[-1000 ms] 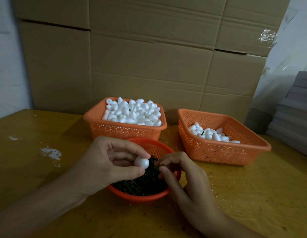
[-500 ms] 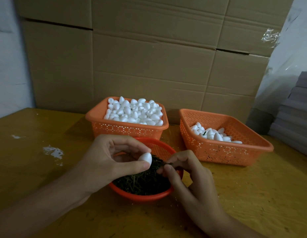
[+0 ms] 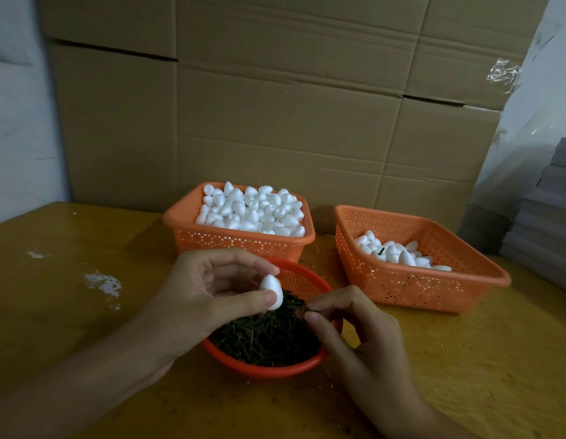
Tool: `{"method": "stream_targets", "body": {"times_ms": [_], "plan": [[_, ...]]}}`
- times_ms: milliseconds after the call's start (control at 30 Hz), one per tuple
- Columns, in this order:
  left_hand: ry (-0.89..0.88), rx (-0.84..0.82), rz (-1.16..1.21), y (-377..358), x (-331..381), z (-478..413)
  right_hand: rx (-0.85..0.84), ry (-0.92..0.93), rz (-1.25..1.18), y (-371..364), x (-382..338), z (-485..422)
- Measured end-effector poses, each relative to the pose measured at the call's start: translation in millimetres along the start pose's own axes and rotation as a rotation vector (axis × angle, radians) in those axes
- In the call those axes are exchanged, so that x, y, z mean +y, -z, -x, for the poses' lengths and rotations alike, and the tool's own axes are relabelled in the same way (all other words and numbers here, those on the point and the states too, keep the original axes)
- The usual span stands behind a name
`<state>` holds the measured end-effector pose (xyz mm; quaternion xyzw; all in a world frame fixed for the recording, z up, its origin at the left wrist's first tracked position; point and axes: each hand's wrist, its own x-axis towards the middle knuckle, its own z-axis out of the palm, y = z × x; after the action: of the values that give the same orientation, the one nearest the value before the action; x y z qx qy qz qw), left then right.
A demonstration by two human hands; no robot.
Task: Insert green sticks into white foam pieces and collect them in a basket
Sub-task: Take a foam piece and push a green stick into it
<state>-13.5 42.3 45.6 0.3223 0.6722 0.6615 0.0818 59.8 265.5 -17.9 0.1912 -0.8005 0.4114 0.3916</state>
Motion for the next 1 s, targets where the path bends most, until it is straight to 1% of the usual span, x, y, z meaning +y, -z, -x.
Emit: {"method": "stream_targets", "body": {"times_ms": [133,433,667,833,1000], "plan": [[-0.005,0.003,0.028,-0.5,0.9,-0.6,0.037,0.002,-0.008,1.0,0.4,-0.7],[0.012,0.004,0.094,1.4,-3.8,-2.6,0.025,0.038,-0.005,1.2,-4.5,-2.6],[0.011,-0.005,0.097,0.9,-4.3,-3.0,0.050,0.009,-0.008,-1.0,-2.5,-2.6],[0.003,-0.029,0.058,1.0,-5.5,-3.7,0.050,-0.008,-0.004,-2.7,-2.6,-2.1],[-0.088,-0.078,-0.068,-1.8,-9.1,-1.2,0.005,0.002,0.004,-1.8,-0.7,-0.7]]}}
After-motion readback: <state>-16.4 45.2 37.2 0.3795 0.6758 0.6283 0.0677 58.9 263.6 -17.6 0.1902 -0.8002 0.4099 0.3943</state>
